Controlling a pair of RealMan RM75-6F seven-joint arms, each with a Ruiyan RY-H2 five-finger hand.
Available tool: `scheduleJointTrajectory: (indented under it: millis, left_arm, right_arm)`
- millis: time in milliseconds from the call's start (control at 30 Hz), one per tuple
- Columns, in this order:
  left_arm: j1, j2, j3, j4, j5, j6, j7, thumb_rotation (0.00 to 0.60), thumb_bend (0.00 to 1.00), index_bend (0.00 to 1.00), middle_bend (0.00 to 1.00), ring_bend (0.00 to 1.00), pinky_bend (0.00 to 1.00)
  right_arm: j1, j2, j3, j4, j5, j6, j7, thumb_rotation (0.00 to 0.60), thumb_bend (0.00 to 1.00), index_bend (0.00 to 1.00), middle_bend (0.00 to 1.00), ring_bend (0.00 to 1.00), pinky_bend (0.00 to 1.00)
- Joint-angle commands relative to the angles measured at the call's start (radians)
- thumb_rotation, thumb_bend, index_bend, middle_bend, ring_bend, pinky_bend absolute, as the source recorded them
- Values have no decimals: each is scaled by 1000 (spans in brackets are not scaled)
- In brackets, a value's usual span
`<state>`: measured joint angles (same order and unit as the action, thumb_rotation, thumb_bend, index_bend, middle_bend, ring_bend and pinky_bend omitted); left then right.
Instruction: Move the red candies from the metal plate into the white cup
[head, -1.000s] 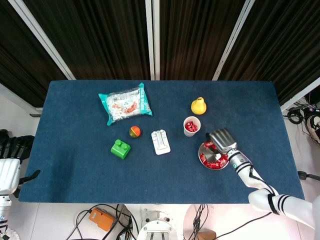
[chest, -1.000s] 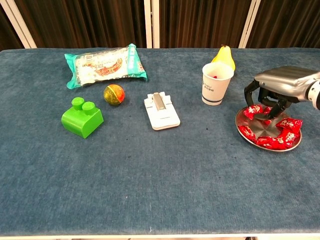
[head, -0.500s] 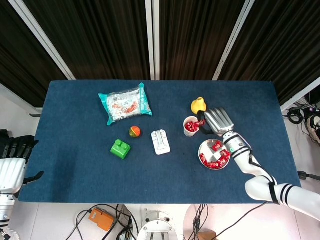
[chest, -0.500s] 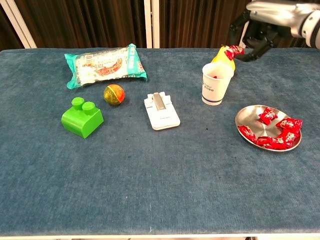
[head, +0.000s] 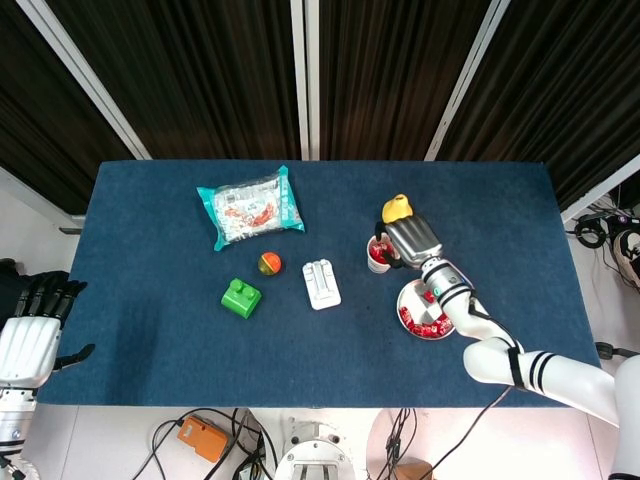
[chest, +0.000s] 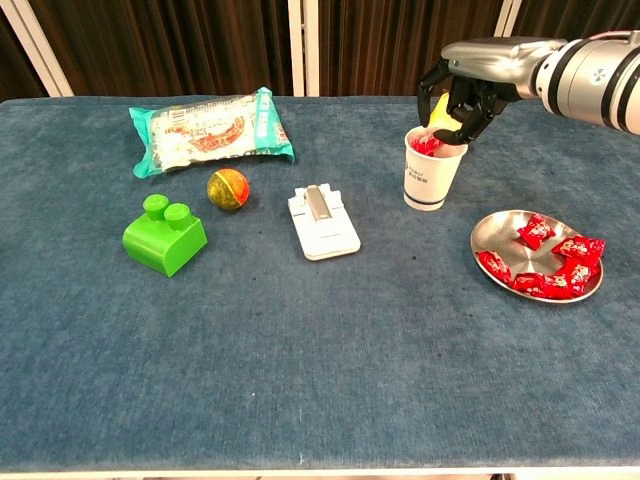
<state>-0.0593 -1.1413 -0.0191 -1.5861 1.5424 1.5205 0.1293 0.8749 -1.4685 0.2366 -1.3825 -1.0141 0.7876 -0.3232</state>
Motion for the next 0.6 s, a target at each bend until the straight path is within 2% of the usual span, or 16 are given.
scheduleJointTrajectory:
  millis: [33, 167, 300, 467, 600]
  left_arm:
    - [0, 0, 1, 0, 2, 1, -1, 600, 0, 137, 144, 37, 0]
    - [-1, -2, 2, 0, 6, 2, -4, 600, 0, 137, 144, 37, 0]
    - [-2, -6, 2, 4, 9, 3, -10, 600, 0, 137, 144, 37, 0]
    - [-10, -11, 2, 7, 15, -3, -10, 600, 0, 137, 144, 37, 0]
    - [-17, -14, 2, 4, 20, -9, -2, 600, 0, 137, 144, 37, 0]
  right_arm:
    - [0, 3, -6, -1, 3, 5, -6, 600, 523, 378, 941, 1000, 1000]
    - [-16, 27, -10, -30, -9, 34, 7, 600, 479, 326, 941, 1000, 1000]
    - [-93, 108, -45, -145, -125, 112, 98, 600, 464, 375, 941, 1000, 1000]
    - [-177, 188, -163, -217, -276, 151, 144, 600, 464, 472, 941, 1000, 1000]
    - [-200, 173, -230, -197, -322, 125, 138, 600, 465, 480, 941, 1000, 1000]
